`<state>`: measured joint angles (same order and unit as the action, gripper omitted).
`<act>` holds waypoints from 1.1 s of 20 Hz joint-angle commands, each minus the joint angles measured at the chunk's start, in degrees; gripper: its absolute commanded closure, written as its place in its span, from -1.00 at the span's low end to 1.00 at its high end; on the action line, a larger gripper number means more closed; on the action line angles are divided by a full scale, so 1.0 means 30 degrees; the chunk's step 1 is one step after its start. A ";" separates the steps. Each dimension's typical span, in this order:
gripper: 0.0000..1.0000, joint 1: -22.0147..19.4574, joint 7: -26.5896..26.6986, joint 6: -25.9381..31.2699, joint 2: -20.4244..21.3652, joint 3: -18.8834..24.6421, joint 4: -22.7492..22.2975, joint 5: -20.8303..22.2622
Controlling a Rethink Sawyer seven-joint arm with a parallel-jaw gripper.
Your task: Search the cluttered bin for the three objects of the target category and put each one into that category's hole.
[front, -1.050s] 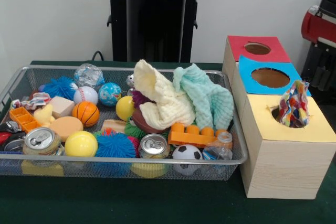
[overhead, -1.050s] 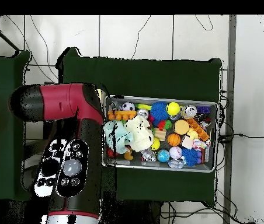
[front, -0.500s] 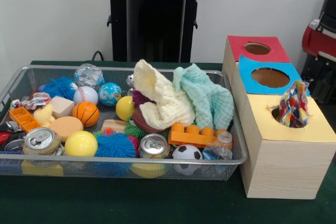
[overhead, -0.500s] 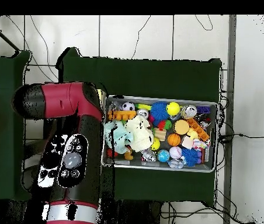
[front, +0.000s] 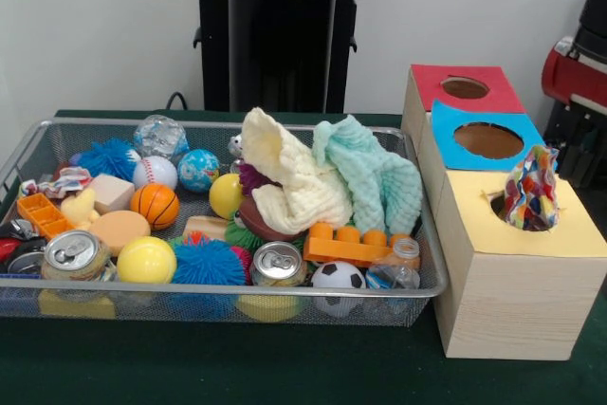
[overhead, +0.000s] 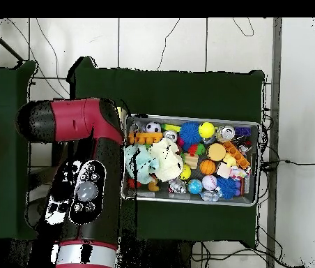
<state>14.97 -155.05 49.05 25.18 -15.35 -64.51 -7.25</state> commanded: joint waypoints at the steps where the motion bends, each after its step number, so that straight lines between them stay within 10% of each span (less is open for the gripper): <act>1: 1.00 -0.0308 -0.1881 0.0980 0.0712 0.0344 -0.0785 -0.0036; 22: 1.00 -0.0848 -0.1721 -0.1190 0.1082 0.0588 -0.3767 0.0133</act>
<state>14.80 -155.05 48.60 29.08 -15.59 -66.47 -7.25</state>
